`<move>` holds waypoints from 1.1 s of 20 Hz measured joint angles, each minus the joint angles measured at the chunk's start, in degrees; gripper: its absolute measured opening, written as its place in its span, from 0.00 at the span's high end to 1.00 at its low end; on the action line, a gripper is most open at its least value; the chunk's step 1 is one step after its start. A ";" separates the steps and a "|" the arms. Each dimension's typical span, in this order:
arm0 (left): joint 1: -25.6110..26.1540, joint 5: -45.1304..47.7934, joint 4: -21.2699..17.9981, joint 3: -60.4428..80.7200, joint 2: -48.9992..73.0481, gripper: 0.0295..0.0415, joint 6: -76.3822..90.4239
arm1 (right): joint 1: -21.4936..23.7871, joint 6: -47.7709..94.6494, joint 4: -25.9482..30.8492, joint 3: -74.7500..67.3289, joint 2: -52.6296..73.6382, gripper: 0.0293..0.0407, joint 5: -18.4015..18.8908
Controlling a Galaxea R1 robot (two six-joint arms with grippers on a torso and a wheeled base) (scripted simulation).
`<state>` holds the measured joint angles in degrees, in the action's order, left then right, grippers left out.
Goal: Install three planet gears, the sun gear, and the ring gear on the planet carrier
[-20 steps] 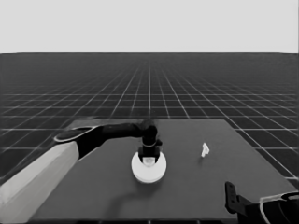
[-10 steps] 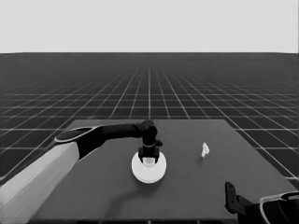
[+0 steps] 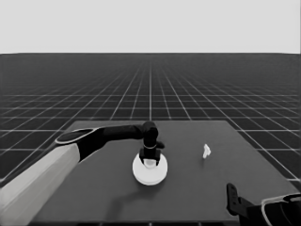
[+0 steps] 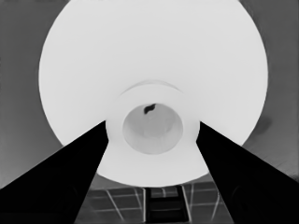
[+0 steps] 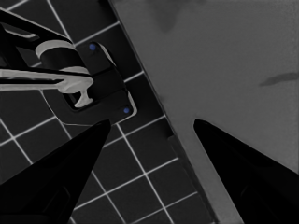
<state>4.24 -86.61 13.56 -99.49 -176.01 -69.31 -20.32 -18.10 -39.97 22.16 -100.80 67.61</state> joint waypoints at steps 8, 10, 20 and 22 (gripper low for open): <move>0.08 0.03 -0.01 0.00 0.00 0.56 4.00 | 0.00 0.00 0.00 0.00 0.00 0.19 0.00; 0.10 0.01 -0.01 -0.01 0.03 0.56 5.00 | 0.00 0.00 0.00 0.00 0.00 0.19 0.00; 0.10 -0.02 -0.03 -0.01 0.06 0.56 10.00 | 0.00 0.00 0.00 0.00 0.00 0.19 0.00; 0.10 -0.01 -0.02 -0.02 0.06 0.56 11.00 | 0.00 0.00 0.00 0.00 0.00 0.19 0.00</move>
<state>4.34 -86.62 13.54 -99.51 -175.95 -58.32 -20.32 -18.10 -39.97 22.16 -100.80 67.61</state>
